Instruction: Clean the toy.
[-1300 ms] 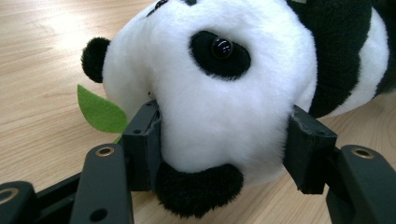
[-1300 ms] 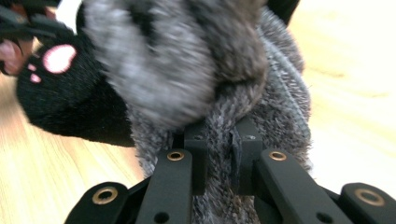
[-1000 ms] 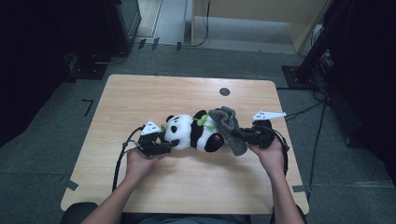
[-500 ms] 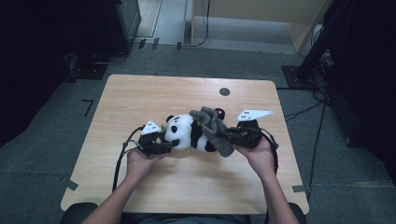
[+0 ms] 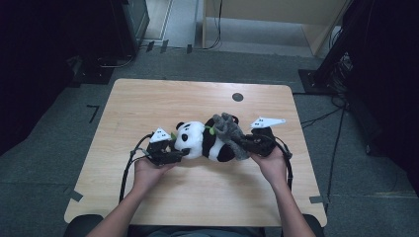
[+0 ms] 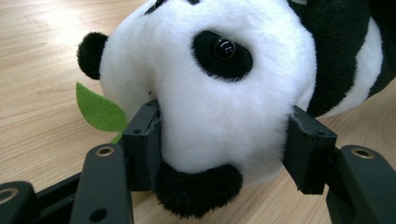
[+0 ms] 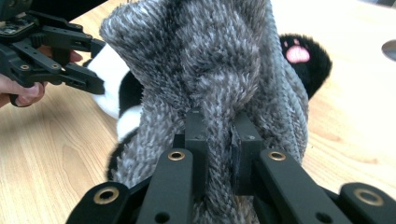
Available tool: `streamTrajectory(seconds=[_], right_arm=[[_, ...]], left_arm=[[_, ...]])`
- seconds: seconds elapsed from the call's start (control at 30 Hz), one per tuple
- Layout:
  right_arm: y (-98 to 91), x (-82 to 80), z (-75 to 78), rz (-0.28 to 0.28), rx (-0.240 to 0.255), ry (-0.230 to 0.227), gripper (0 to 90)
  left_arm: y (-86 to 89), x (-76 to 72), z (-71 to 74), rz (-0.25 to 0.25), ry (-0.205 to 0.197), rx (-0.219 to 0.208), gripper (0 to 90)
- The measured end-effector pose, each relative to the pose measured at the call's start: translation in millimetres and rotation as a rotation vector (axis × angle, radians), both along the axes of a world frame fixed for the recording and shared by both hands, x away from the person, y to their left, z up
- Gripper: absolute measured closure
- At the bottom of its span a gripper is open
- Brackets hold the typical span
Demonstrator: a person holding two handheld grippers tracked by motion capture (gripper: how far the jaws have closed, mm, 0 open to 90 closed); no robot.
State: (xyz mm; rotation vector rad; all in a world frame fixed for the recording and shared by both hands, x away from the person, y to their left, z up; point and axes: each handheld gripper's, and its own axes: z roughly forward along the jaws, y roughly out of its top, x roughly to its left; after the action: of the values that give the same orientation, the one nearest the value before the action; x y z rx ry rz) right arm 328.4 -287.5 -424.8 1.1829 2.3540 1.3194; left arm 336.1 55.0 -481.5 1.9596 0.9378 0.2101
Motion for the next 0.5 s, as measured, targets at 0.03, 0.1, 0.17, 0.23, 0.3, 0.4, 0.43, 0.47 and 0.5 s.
streamTrajectory(seconds=[0.03, 0.1, 0.17, 0.23, 0.3, 0.4, 0.43, 0.47, 0.5], right_arm=[[-1.0, 1.3, -2.0, 0.003, 0.000, 0.010, 82.0], [-2.4, 3.3, -5.1, 0.002, 0.001, 0.023, 82.1], [-3.4, 4.6, -7.2, 0.002, 0.008, 0.032, 82.1], [-4.3, 5.5, -8.9, 0.000, 0.007, 0.039, 82.1], [-5.9, 6.7, -11.6, 0.002, 0.011, 0.051, 82.1], [-10.6, 9.5, -16.9, 0.002, 0.026, 0.075, 82.2], [-11.6, 9.8, -18.2, 0.001, 0.021, 0.089, 82.2], [-12.8, 10.3, -20.0, 0.004, 0.019, 0.090, 82.2], [-13.8, 10.1, -21.7, 0.006, 0.025, 0.098, 82.1]], left_arm=[[-0.1, -0.2, -0.1, 0.000, -0.002, 0.000, 38.5], [0.1, -0.4, -0.6, 0.000, -0.005, -0.002, 38.5], [0.2, -0.4, -0.6, 0.001, -0.005, -0.002, 38.5], [0.3, -0.4, -0.6, 0.000, -0.006, -0.002, 38.5], [0.2, -0.5, -0.6, 0.000, -0.006, -0.002, 38.5], [0.3, -0.5, -0.6, 0.000, -0.005, -0.003, 38.5], [0.4, -0.5, -0.7, -0.001, -0.005, -0.004, 38.5], [0.4, -0.7, -0.8, -0.001, -0.006, -0.005, 38.5], [0.5, -0.8, -1.0, -0.003, -0.008, -0.004, 38.5]])
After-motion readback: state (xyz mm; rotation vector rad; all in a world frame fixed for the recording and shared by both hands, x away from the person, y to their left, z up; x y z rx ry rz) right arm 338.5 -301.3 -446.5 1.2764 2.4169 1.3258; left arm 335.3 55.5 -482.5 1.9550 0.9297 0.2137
